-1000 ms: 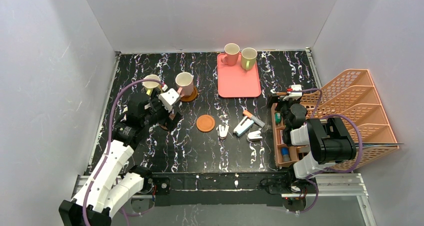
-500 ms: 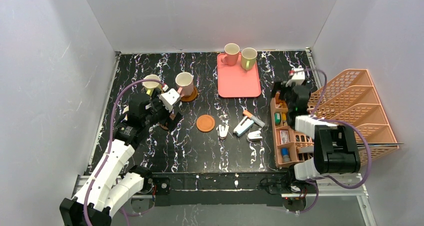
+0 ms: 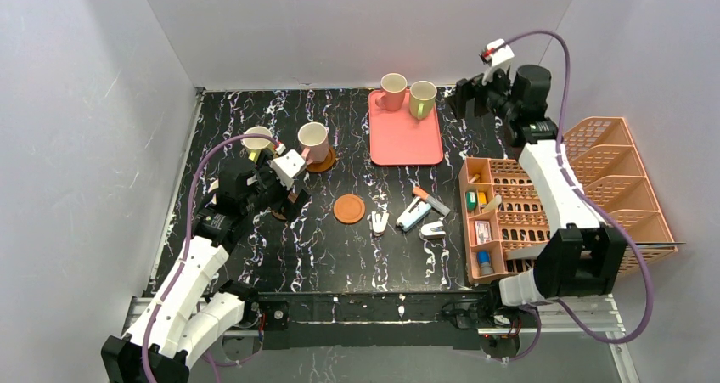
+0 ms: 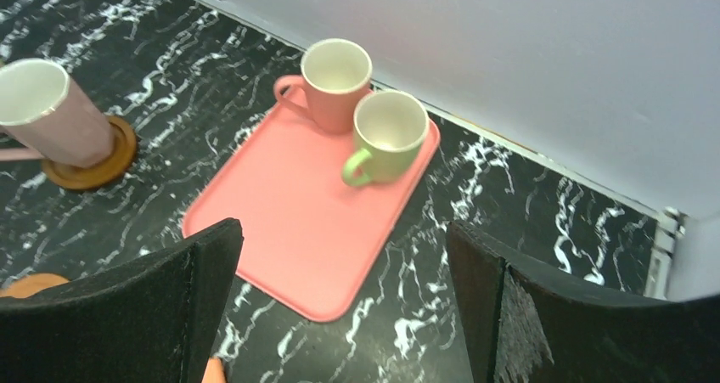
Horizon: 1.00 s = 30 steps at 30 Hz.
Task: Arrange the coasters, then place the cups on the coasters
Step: Pick up the cup from the tray.
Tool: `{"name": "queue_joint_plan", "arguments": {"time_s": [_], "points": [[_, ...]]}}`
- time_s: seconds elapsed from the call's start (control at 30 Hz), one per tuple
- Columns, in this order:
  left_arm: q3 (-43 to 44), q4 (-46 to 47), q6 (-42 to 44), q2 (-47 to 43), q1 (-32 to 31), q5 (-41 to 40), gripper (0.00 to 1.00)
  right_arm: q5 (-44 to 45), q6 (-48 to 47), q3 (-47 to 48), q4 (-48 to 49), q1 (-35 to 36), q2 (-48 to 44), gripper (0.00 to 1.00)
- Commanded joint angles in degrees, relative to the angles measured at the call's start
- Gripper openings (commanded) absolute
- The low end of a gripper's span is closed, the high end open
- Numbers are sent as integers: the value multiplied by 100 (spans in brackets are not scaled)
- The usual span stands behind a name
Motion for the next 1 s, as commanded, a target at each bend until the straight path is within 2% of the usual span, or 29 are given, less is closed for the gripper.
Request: {"name": "queue_joint_plan", "arguments": {"time_s": [0.0, 0.13, 0.37, 0.6, 0.87, 0.97], "points": [[-101, 52, 0, -20, 4, -38, 98, 237, 299, 896, -1025, 565, 719, 98], [-95, 75, -27, -61, 6, -108, 98, 1354, 355, 1112, -938, 1285, 1376, 98], [-122, 342, -180, -34, 9, -479, 98, 2577, 485, 1607, -590, 1486, 2268, 98], [-347, 419, -129, -374, 8, -929, 98, 2828, 798, 2031, 301, 1485, 3109, 98], [-778, 619, -65, -414, 9, -953, 98, 3085, 831, 3151, -154, 1495, 4202, 98], [-923, 890, -69, -390, 3, -1050, 98, 3332, 754, 3307, -124, 1495, 4375, 98]]}}
